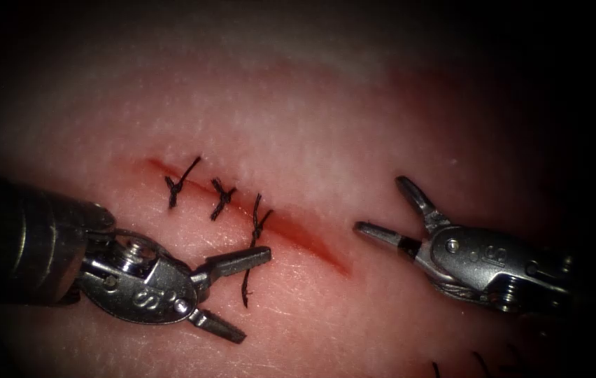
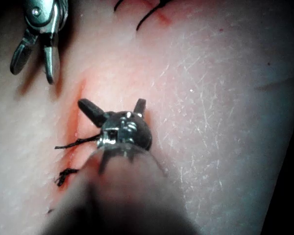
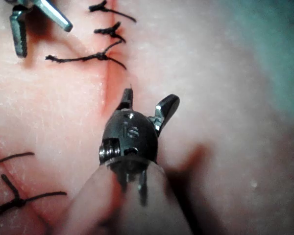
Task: Wound Closure
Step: Grab the short tail with the left gripper
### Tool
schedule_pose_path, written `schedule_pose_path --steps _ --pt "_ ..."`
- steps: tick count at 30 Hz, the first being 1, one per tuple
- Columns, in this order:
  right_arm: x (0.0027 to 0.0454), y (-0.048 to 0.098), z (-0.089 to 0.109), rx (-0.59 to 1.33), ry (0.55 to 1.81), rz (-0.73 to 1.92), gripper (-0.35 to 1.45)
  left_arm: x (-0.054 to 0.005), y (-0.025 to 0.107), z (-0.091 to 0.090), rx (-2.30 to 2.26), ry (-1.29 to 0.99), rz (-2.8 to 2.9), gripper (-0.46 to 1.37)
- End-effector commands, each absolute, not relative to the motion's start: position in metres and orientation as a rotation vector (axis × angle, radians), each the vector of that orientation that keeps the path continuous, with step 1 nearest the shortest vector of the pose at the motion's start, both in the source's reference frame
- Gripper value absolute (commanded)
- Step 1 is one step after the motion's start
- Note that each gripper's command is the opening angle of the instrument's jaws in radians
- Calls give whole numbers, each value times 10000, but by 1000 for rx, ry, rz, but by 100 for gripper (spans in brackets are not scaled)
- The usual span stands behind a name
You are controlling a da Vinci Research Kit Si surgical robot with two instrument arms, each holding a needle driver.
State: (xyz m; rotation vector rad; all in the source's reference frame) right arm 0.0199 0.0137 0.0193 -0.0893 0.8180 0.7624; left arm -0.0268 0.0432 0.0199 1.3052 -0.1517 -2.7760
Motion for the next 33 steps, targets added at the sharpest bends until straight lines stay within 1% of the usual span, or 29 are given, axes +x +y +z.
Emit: schedule_pose_path --steps 1,11,17,19,21,22,23,25,26,33 --pt "199 137 193 -83 821 759 116 -268 432 201 1301 -161 -2762 69" --pt "199 133 192 -83 823 757 115 -265 428 228 1265 -179 -2743 67" --pt "198 130 194 -84 826 756 115 -266 428 236 1259 -193 -2741 60" --pt "198 129 194 -85 827 755 115 -268 426 239 1259 -195 -2740 55" --pt "198 128 194 -82 830 753 115 -269 425 240 1257 -182 -2729 44" --pt "198 128 194 -82 830 753 115 -270 425 241 1253 -175 -2728 30" --pt "198 128 194 -82 830 753 115 -270 425 241 1249 -167 -2726 20" --pt "198 128 194 -84 828 754 115 -270 427 241 1235 -146 -2724 -27" --pt "198 127 193 -84 829 754 115 -270 428 242 1220 -131 -2724 -35" --pt "197 127 193 -86 832 753 115 -269 429 241 1193 -104 -2726 -35"
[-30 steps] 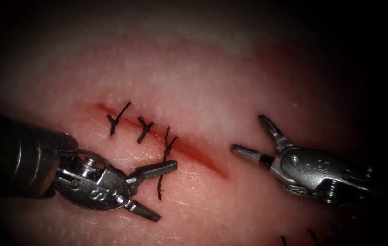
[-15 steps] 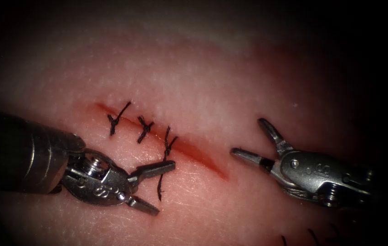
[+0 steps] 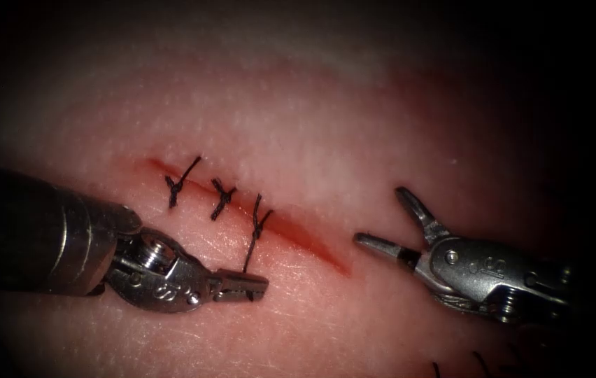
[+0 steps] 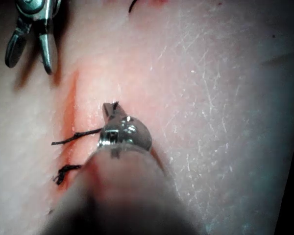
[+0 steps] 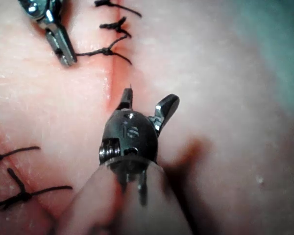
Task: Wound Closure
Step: Grab the short tail with the left gripper
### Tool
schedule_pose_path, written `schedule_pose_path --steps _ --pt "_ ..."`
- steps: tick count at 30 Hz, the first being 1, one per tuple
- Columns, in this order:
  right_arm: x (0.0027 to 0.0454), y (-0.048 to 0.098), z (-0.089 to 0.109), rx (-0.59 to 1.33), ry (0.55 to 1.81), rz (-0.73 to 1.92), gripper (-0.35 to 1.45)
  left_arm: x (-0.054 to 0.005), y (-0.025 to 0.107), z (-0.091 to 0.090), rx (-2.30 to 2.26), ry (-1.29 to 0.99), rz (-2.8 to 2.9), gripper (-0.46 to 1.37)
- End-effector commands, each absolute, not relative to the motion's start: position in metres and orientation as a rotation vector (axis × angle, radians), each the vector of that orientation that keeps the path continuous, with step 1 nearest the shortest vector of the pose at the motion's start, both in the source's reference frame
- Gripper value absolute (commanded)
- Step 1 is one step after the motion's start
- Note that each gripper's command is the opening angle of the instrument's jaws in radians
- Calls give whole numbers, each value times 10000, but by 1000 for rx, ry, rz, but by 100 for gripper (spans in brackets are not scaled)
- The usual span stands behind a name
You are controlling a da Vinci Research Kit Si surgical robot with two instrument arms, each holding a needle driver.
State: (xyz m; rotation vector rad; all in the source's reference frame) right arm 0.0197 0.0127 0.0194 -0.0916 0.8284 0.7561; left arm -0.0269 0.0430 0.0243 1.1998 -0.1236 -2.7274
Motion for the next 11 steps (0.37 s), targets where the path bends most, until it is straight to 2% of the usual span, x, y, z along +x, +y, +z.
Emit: schedule_pose_path --steps 1,11 --pt "197 127 193 -86 832 753 115 -270 428 241 1190 -101 -2726 -35" --pt "197 127 193 -85 832 753 115 -270 429 241 1188 -97 -2726 -35"
